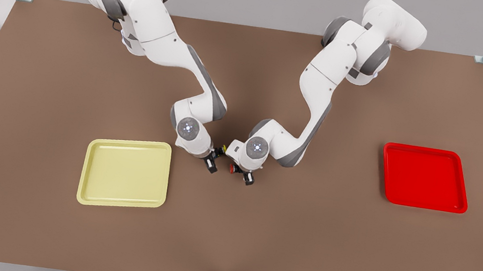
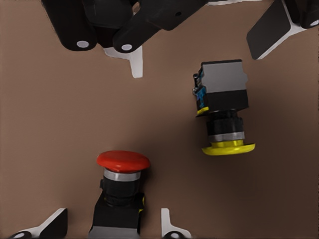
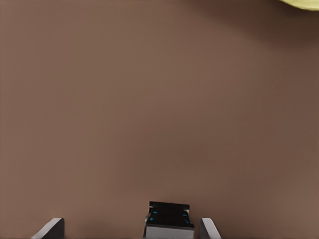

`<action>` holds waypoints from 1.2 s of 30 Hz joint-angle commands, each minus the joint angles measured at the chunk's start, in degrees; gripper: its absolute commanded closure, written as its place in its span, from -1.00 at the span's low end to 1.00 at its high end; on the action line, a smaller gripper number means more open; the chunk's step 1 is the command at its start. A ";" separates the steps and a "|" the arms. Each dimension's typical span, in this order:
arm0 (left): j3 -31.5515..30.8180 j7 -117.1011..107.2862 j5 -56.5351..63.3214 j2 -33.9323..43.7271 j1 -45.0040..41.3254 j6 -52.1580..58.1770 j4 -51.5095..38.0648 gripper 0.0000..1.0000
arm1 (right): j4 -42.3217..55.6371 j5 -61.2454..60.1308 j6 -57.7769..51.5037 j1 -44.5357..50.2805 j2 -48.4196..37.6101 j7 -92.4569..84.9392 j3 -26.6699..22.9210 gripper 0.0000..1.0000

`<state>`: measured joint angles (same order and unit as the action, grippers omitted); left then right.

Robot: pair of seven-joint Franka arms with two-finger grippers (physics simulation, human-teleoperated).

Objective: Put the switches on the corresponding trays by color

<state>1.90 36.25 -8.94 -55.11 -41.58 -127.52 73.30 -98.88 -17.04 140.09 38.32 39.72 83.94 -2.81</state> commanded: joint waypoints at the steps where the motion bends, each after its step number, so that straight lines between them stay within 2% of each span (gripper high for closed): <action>1: 0.03 -0.03 -0.02 0.01 0.01 -0.01 0.00 -0.10 | 0.00 -0.01 0.01 0.00 0.01 0.00 0.00 -1.00; 2: 0.03 -0.03 -0.02 0.01 0.01 0.08 0.00 -0.04 | -0.08 -0.01 0.27 0.00 0.01 0.09 0.00 -1.00; 24: -0.06 0.40 -0.02 1.50 1.06 0.96 -0.09 0.02 | 1.67 -1.41 1.41 0.44 1.86 0.44 0.18 -1.00; 28: -0.06 1.11 0.33 3.43 5.72 3.50 0.00 0.01 | 2.90 -1.41 1.24 0.35 1.42 0.70 0.18 -1.00; 32: -0.23 2.16 0.42 9.49 11.87 9.31 0.26 0.01 | 7.65 -1.33 1.06 0.70 4.05 0.62 0.18 -1.00; 36: -0.50 5.32 0.24 16.44 19.52 14.23 4.39 0.02 | 7.65 -1.06 1.06 0.79 5.20 0.09 0.18 -1.00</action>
<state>1.41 42.19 -7.44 -36.93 -20.79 -113.28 79.62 -91.23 -18.10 141.08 39.37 44.91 84.07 -2.64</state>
